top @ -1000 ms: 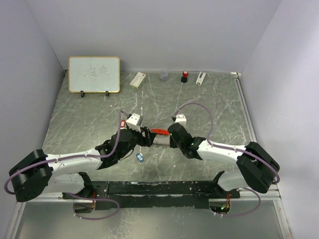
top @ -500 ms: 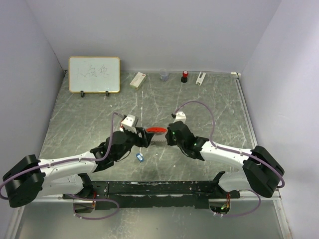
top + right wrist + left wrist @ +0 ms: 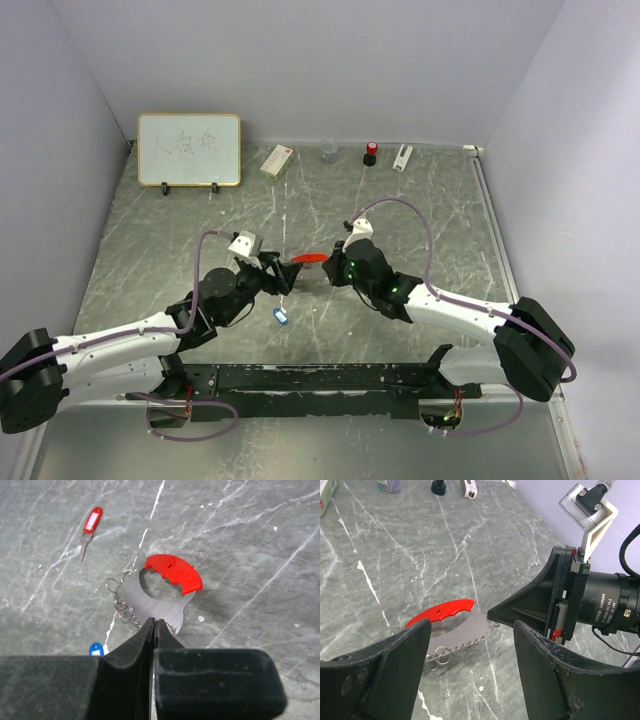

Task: Put the keys on the keyring

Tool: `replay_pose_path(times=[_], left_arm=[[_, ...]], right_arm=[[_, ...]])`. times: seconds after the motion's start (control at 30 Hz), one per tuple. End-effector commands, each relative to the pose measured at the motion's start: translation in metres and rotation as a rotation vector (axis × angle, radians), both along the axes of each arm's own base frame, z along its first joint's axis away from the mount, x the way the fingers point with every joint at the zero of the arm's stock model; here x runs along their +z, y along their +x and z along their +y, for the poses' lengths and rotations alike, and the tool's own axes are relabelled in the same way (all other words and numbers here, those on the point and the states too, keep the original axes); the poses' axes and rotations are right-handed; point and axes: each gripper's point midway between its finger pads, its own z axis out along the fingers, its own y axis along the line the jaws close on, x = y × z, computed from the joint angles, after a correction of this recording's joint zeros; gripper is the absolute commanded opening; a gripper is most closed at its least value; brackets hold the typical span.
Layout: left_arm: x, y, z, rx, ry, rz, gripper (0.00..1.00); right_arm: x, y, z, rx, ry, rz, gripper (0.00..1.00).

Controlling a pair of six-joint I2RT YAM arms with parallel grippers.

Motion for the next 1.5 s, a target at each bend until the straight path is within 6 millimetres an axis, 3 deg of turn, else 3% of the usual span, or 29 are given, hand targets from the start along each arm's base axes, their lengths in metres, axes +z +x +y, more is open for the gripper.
replay_pose_path(times=[0.0, 0.27, 0.53, 0.8, 1.23, 1.47], left_arm=[[0.005, -0.002, 0.008, 0.016, -0.004, -0.029, 0.78], [0.006, -0.003, 0.017, 0.038, -0.003, -0.037, 0.78], [-0.006, -0.003, 0.015, 0.031, 0.031, -0.010, 0.77], [-0.009, -0.003, 0.016, 0.038, 0.035, -0.001, 0.78], [-0.014, -0.003, 0.016, 0.039, 0.039, 0.008, 0.77], [-0.013, -0.004, 0.020, 0.049, 0.034, 0.006, 0.78]], right_arm=[[0.030, 0.007, 0.017, 0.019, 0.094, -0.052, 0.00], [0.013, 0.010, 0.015, 0.004, 0.048, -0.021, 0.00], [-0.003, 0.010, 0.011, -0.025, 0.016, 0.022, 0.00], [-0.038, 0.004, 0.003, -0.056, -0.093, 0.138, 0.00], [-0.074, -0.007, 0.000, -0.049, -0.169, 0.260, 0.00], [-0.058, -0.004, -0.002, -0.064, -0.123, 0.202, 0.02]])
